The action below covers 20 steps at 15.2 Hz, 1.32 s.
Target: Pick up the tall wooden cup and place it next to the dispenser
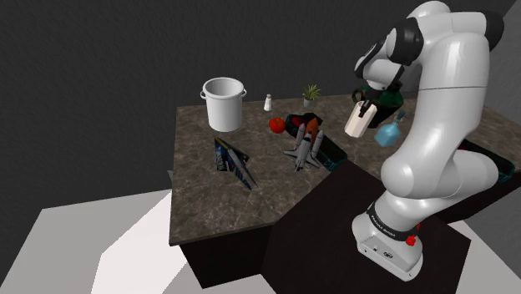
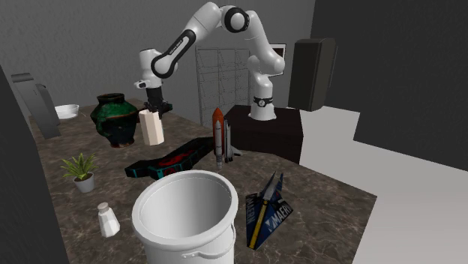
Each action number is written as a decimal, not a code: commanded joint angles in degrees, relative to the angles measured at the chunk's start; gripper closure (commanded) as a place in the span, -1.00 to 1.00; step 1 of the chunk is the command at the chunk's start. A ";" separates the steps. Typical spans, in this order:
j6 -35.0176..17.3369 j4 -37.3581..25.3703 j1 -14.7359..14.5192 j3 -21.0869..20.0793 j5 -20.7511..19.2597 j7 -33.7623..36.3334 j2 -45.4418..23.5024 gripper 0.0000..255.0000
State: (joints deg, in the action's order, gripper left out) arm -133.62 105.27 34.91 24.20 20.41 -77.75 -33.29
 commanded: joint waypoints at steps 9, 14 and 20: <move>-3.14 -0.38 1.07 -1.47 1.85 -1.20 -3.58 1.00; -3.12 -0.41 1.08 -1.47 1.85 -1.20 -3.58 -1.00; -1.92 -0.26 0.69 -0.88 1.16 -0.78 -2.20 -1.00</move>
State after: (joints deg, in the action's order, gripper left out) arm -136.23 105.13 35.66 23.03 21.90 -78.65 -36.08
